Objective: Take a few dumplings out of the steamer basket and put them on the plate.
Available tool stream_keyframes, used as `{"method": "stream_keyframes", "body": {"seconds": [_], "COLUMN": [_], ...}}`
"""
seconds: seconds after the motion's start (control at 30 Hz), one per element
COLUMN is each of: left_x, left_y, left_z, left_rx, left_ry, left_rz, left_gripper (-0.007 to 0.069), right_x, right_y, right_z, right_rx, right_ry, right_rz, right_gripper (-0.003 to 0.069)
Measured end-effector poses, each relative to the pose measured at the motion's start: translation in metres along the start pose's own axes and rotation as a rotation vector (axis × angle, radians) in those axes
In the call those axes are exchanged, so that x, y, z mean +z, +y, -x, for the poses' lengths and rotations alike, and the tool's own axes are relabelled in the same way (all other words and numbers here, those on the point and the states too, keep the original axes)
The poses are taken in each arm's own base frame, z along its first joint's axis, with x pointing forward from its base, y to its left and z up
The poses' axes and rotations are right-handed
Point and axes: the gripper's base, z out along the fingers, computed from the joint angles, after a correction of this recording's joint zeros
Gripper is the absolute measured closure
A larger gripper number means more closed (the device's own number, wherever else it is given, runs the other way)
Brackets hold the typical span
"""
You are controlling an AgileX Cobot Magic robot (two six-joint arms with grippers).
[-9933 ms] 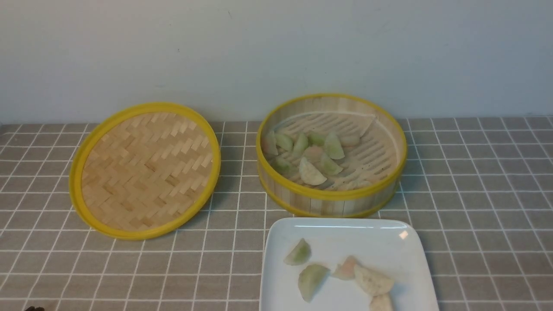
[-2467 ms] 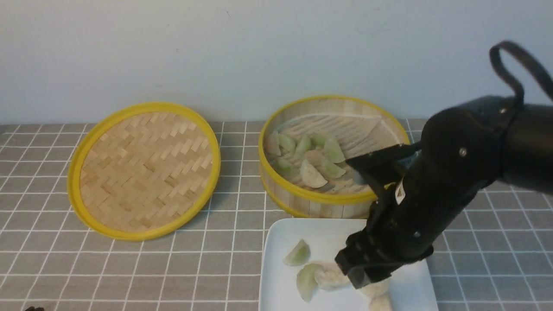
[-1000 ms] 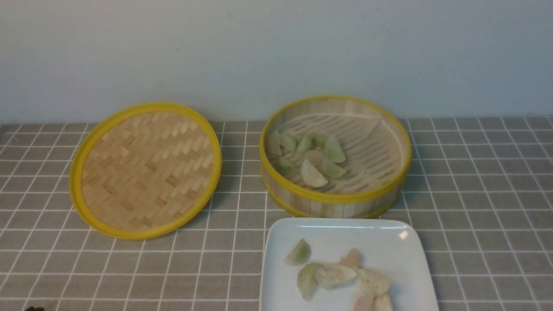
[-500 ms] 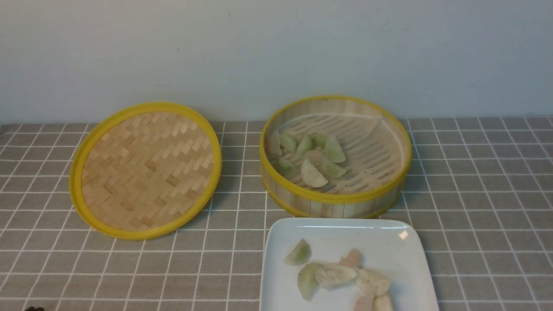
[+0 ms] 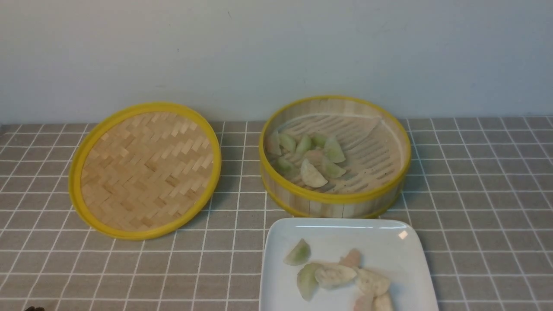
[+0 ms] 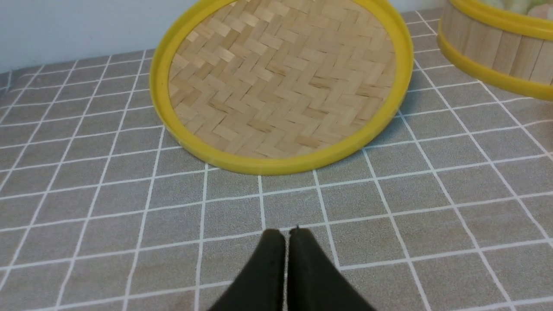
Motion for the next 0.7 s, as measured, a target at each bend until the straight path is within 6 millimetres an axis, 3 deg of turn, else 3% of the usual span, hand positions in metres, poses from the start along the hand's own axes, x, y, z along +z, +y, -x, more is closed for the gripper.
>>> {"method": "stream_keyframes", "body": {"seconds": [0.03, 0.07, 0.23, 0.33, 0.7], "left_x": [0.0, 0.0, 0.0, 0.0, 0.0], "left_y": [0.0, 0.0, 0.0, 0.0, 0.0], "left_z": [0.0, 0.0, 0.0, 0.0, 0.0], "left_rx": [0.0, 0.0, 0.0, 0.0, 0.0], "left_ry": [0.0, 0.0, 0.0, 0.0, 0.0], "left_rz": [0.0, 0.0, 0.0, 0.0, 0.0], "left_gripper": [0.0629, 0.0629, 0.0629, 0.0629, 0.0629], "right_x": [0.001, 0.002, -0.006, -0.01, -0.012], "right_y": [-0.005, -0.006, -0.022, -0.025, -0.026], "right_z": [-0.018, -0.024, -0.108, -0.13, -0.135], "right_rx": [-0.02, -0.023, -0.043, -0.032, -0.021], "right_ry": [0.051, 0.069, 0.259, 0.305, 0.318], "right_rz": [-0.082, -0.094, -0.324, -0.364, -0.397], "right_gripper": [0.0672, 0.0672, 0.0672, 0.0672, 0.0672]}}
